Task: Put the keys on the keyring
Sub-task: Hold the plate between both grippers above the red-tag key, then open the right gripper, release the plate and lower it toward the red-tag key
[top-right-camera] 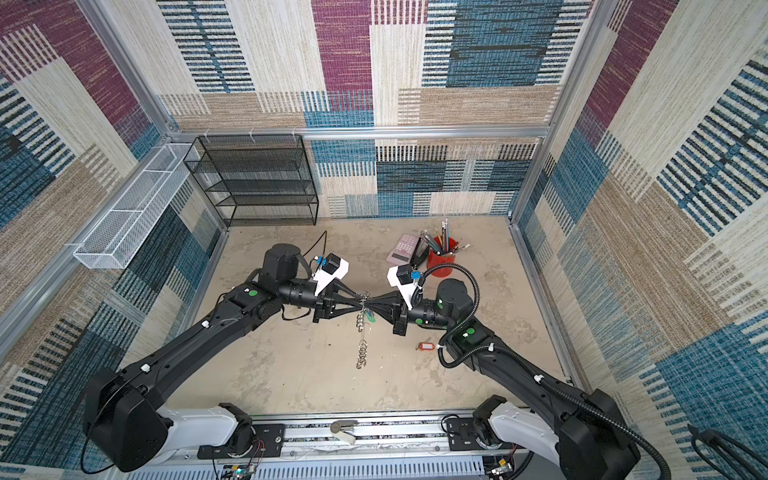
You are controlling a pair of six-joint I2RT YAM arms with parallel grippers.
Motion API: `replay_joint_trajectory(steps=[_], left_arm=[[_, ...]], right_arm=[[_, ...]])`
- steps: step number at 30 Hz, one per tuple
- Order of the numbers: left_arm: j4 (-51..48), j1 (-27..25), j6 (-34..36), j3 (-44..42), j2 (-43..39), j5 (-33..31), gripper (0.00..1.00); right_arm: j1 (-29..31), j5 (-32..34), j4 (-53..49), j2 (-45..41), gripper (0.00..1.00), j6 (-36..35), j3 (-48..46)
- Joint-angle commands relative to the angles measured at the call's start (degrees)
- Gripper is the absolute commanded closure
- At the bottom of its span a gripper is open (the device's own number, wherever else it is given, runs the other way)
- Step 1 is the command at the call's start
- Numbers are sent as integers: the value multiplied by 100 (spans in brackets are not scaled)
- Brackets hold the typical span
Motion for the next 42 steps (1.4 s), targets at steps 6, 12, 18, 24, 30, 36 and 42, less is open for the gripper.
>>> replay_joint_trajectory(steps=[6, 12, 18, 24, 30, 36, 42], left_arm=[[22, -19, 95, 56, 4, 157, 80], [32, -28, 85, 54, -1, 222, 88], [87, -46, 120, 30, -18, 327, 97], [105, -63, 147, -9, -35, 347, 100], [79, -63, 144, -4, -27, 298, 88], [53, -72, 181, -11, -53, 316, 84], [-13, -89, 191, 7, -44, 329, 97]], right_arm=[[10, -24, 217, 0, 100, -8, 8], [10, -17, 224, 10, 100, -8, 2], [10, -14, 235, 28, 100, 17, 7], [10, -32, 235, 49, 100, 27, 14], [10, -71, 279, 62, 100, 66, 13], [10, -89, 307, 71, 100, 98, 10], [10, -75, 291, 54, 100, 97, 6]])
